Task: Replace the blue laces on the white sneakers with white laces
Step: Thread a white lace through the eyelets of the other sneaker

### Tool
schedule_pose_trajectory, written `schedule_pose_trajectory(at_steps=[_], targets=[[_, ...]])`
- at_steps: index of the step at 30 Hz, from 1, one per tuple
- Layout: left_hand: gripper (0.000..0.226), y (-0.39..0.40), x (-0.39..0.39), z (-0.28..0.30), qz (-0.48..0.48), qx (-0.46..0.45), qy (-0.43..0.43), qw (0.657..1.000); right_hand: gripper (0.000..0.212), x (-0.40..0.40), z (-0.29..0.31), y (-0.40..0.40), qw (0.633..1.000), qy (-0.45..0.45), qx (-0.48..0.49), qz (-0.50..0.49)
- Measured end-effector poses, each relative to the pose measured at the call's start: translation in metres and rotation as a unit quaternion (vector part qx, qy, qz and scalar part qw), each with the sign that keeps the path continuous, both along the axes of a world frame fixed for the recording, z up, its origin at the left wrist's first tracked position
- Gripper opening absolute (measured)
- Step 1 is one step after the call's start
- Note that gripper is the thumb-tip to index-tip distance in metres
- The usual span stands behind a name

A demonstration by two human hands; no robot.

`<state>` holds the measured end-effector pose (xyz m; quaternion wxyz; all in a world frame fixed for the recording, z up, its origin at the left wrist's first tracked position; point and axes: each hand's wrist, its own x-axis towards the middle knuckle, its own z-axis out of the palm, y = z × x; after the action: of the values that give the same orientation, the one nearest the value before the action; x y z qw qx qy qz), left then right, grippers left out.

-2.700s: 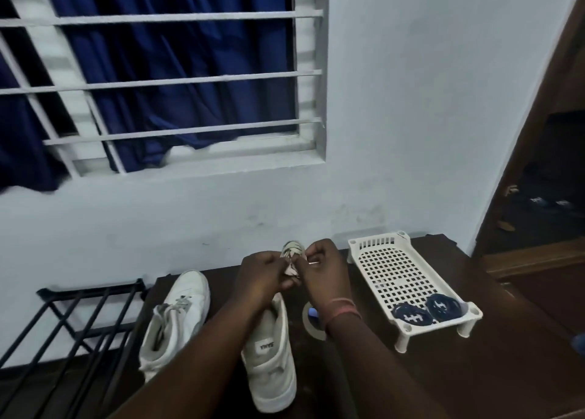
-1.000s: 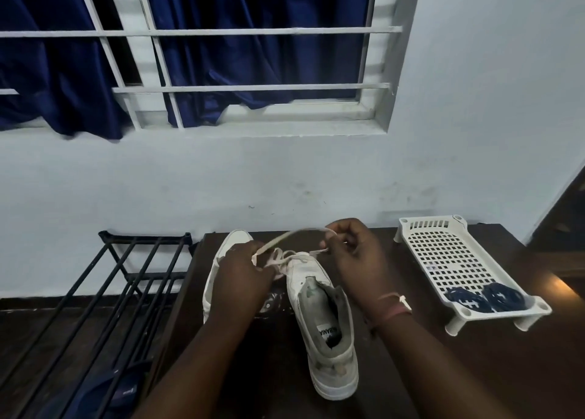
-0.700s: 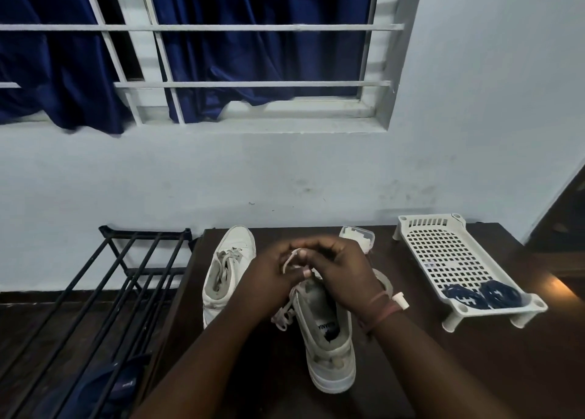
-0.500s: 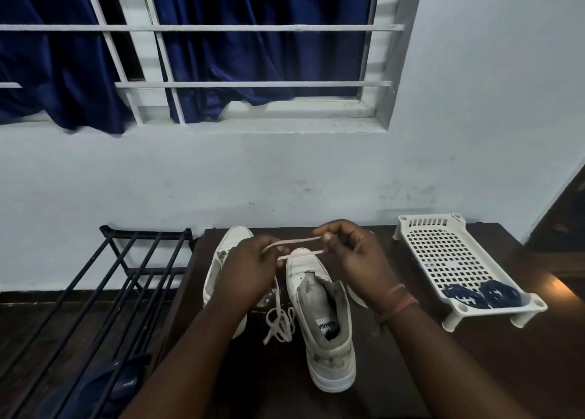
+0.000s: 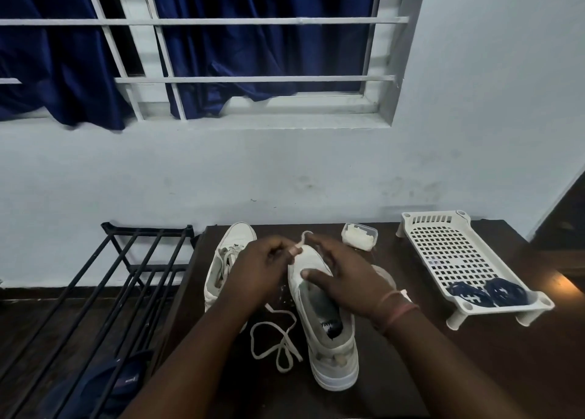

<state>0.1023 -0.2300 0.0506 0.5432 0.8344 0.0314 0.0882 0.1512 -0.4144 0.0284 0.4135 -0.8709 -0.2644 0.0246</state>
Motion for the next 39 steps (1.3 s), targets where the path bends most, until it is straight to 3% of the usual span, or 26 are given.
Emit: schedule_pose_trajectory(at_steps=[2, 4, 9, 10, 11, 13, 16, 19, 20, 22, 23, 25, 27, 29, 30, 32, 34, 37, 39], targets=[[0.010, -0.005, -0.003, 0.002, -0.045, 0.029, -0.012, 0.998, 0.042, 0.000, -0.003, 0.011, 0.997, -0.049, -0.058, -0.006], [0.011, -0.001, -0.002, 0.003, -0.052, 0.056, -0.011, 0.997, 0.025, -0.001, 0.004, 0.010, 0.994, -0.094, -0.045, -0.019], [0.015, 0.026, -0.006, 0.009, 0.015, 0.116, 0.026, 0.993, 0.016, 0.004, 0.032, -0.018, 0.983, -0.014, 0.150, -0.105], [0.014, 0.026, -0.008, 0.010, 0.007, 0.102, 0.026, 0.994, 0.006, 0.003, 0.035, -0.021, 0.985, -0.008, 0.143, -0.098], [0.014, 0.023, -0.010, 0.011, -0.015, 0.078, 0.025, 0.997, 0.010, 0.001, 0.036, -0.019, 0.990, 0.009, 0.122, -0.069], [0.013, 0.011, -0.012, 0.014, -0.061, 0.042, 0.017, 0.997, 0.034, -0.010, 0.033, -0.006, 0.999, 0.012, 0.045, 0.012], [0.012, 0.001, -0.009, 0.015, -0.089, 0.031, 0.012, 0.995, 0.016, -0.010, 0.018, 0.013, 0.995, -0.094, -0.017, 0.040], [0.012, 0.009, -0.007, 0.015, -0.081, 0.031, 0.035, 0.996, 0.021, -0.005, 0.022, 0.007, 0.997, -0.079, 0.001, -0.016], [0.014, 0.015, -0.007, 0.013, -0.065, 0.076, 0.047, 0.994, 0.025, -0.007, 0.029, 0.004, 0.997, -0.056, 0.029, -0.038], [0.024, 0.028, -0.008, 0.009, -0.018, 0.204, 0.073, 0.976, 0.030, -0.005, 0.044, -0.006, 0.980, 0.010, 0.160, -0.116], [0.027, 0.034, -0.008, 0.007, 0.015, 0.222, 0.082, 0.971, 0.030, -0.001, 0.051, -0.014, 0.958, 0.022, 0.230, -0.171], [0.029, 0.042, -0.007, 0.004, 0.090, 0.159, 0.084, 0.980, 0.029, 0.010, 0.059, -0.031, 0.917, -0.009, 0.287, -0.277], [0.026, 0.041, -0.004, 0.005, 0.135, 0.067, 0.068, 0.986, 0.030, 0.014, 0.058, -0.040, 0.918, -0.019, 0.251, -0.307], [0.008, 0.030, -0.003, 0.007, 0.156, 0.036, 0.047, 0.986, 0.031, 0.009, 0.048, -0.033, 0.949, -0.001, 0.177, -0.262], [0.015, 0.023, -0.003, 0.008, 0.164, 0.080, 0.039, 0.983, 0.030, 0.006, 0.042, -0.026, 0.965, 0.001, 0.126, -0.229], [0.056, 0.009, -0.005, 0.006, 0.152, 0.194, 0.041, 0.968, 0.021, -0.003, 0.032, -0.010, 0.987, -0.001, 0.042, -0.152], [0.073, -0.004, -0.008, 0.008, 0.086, 0.189, 0.026, 0.978, 0.023, -0.009, 0.028, 0.002, 0.996, -0.001, 0.016, -0.085], [0.071, -0.015, -0.008, -0.001, -0.059, 0.078, -0.019, 0.995, 0.021, -0.015, 0.033, 0.013, 0.987, 0.068, 0.145, -0.007], [0.066, -0.014, -0.006, -0.004, -0.049, 0.004, -0.011, 0.999, 0.023, -0.017, 0.037, 0.016, 0.951, 0.159, 0.264, 0.016]])
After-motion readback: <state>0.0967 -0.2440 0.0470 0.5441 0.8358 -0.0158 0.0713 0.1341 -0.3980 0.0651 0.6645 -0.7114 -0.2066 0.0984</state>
